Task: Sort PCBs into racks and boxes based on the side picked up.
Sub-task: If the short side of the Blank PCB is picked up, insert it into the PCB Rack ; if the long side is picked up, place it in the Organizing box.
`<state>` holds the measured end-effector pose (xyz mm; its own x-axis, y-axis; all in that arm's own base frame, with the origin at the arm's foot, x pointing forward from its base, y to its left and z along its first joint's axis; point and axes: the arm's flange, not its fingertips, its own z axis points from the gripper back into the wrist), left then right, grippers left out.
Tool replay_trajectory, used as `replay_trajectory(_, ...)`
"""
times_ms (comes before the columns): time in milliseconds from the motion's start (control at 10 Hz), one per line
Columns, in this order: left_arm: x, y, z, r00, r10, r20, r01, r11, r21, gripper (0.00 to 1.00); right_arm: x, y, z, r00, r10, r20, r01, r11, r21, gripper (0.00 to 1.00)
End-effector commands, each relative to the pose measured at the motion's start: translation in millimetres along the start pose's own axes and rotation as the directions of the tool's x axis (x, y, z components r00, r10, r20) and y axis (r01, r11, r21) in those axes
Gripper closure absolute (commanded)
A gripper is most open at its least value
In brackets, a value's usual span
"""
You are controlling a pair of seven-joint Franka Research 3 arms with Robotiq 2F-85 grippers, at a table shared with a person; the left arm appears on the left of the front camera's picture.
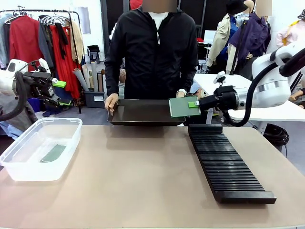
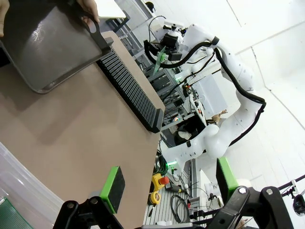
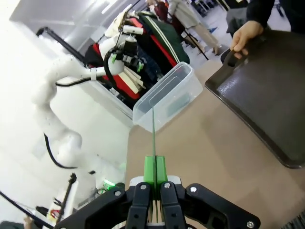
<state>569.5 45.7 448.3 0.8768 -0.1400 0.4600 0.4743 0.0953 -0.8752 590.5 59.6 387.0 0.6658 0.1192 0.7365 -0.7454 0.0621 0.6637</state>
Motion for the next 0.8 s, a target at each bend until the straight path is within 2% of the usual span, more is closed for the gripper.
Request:
replay_trajectory(0, -0.6, -0.6, 0.5, 1.000, 0.000, -0.009, 0.000, 1.000, 0.004, 0.00, -17.4, 5.1, 17.2, 0.996, 0.093, 0.001, -0.093, 0.996, 0.014, 1.00)
replay_trajectory(400, -0.6, -0.6, 0.5, 1.000, 0.000, -0.009, 0.000, 1.000, 0.004, 0.00, -33.2, 3.7, 58.1, 0.971, 0.223, 0.086, -0.223, 0.975, -0.011, 1.00)
replay_trajectory(500, -0.6, -0.6, 0.5, 1.000, 0.000, -0.009, 0.000, 1.000, 0.004, 0.00, -37.8, 3.8, 67.5, 0.969, 0.238, 0.059, -0.237, 0.971, -0.016, 1.00)
replay_trajectory(700, -0.6, -0.6, 0.5, 1.000, 0.000, -0.009, 0.000, 1.000, 0.004, 0.00, -43.1, 1.9, 81.8, 0.969, 0.239, 0.066, -0.237, 0.971, -0.045, 1.00)
